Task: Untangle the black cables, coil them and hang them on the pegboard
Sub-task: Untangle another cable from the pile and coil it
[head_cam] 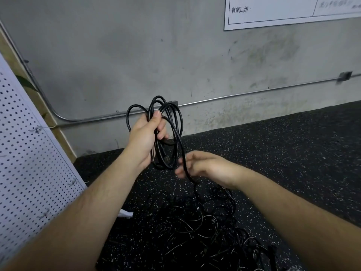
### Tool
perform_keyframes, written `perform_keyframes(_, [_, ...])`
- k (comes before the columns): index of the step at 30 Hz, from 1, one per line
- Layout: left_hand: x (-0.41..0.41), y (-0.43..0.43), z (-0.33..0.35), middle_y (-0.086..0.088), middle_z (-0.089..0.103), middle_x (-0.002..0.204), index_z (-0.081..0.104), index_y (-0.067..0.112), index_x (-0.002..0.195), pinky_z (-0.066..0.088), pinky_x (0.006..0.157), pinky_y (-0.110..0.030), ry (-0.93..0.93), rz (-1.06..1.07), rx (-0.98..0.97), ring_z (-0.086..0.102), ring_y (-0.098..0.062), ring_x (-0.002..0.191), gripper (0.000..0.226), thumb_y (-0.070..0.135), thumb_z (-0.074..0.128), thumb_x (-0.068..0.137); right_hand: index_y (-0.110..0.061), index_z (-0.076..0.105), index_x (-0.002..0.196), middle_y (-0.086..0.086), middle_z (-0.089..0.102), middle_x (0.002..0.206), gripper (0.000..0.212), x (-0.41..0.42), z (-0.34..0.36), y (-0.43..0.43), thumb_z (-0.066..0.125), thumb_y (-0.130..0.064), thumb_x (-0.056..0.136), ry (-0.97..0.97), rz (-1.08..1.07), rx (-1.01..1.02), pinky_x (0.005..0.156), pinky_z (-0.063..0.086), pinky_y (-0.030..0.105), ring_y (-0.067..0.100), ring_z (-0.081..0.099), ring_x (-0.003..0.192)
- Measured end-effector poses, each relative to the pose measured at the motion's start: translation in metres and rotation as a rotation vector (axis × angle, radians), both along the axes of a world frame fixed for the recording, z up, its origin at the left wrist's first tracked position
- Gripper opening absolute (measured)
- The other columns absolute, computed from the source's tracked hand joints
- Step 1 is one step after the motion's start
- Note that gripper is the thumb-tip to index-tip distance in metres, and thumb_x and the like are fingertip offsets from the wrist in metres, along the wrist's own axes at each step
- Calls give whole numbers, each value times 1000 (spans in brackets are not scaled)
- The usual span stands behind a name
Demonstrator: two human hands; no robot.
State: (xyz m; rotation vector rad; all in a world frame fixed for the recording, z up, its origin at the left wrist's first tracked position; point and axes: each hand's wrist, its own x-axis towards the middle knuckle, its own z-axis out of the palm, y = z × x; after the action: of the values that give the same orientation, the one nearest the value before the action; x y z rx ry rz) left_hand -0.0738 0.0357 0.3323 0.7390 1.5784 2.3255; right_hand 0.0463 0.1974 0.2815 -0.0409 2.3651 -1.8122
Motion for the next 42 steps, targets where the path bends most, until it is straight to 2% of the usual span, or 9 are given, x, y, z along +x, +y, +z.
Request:
perform_keyframes(4, [-2,-6,5,3,43,67,43,15,86,40,53,-25,-37,-2,18,35,-10,51,24,23,48,108,-14,64,101,1,73,85,22,5,0,-4,46,-22,108,104,-181,241,82,57,34,16,71,80])
perform_keyframes(10, [-6,-18,4,0,44,70,47,17,91,38,58,-28,-90,-145,-75,38,-13,53,24,35,45,108,-25,68,100,-10,55,66,21,1,12,27,48,-24,107,297,-351,459,51,35,21,4,44,53])
perform_keyframes(18, [3,-23,0,-1,46,73,49,16,87,43,61,-30,-104,-340,-297,39,-13,54,18,29,62,91,-12,75,100,-4,65,84,14,-3,19,38,61,-11,98,727,-339,906,73,48,33,16,58,76])
perform_keyframes(21, [0,-27,1,-2,48,75,56,4,109,42,61,-31,-91,-405,-352,37,-12,55,22,14,58,90,-12,76,102,-2,67,86,13,-5,23,39,65,-9,95,830,-380,996,77,51,40,22,62,78])
perform_keyframes(23, [0,-29,2,-2,47,76,58,4,119,38,64,-34,-141,-498,-392,34,-14,58,29,24,53,98,-12,76,101,0,67,86,16,-4,27,42,67,-3,91,861,-409,1073,75,47,39,25,62,80])
perform_keyframes(26, [5,-25,-1,-3,45,78,52,17,93,36,66,-35,-161,-571,-437,34,-15,61,32,46,43,104,-13,76,101,0,66,87,20,-2,29,41,67,0,89,863,-397,1139,75,40,36,26,60,82])
perform_keyframes(33, [17,-12,-4,1,44,72,51,10,93,35,50,-21,-202,-526,-351,34,-6,51,6,13,51,98,-22,63,117,-8,58,108,20,-3,23,27,64,-20,97,735,-398,709,84,50,34,10,57,95])
perform_keyframes(37, [23,-7,1,3,32,64,58,15,78,17,45,-20,-271,-626,-398,26,-2,43,16,12,55,93,-50,35,149,-19,37,156,80,4,28,18,76,-54,80,400,-180,145,115,32,28,-5,36,140])
perform_keyframes(42, [38,-4,6,6,23,54,30,19,69,17,38,-19,-243,-757,-525,19,-3,38,27,18,51,87,-32,51,143,1,59,139,73,4,38,10,81,-25,77,351,-60,-23,119,36,38,14,55,131])
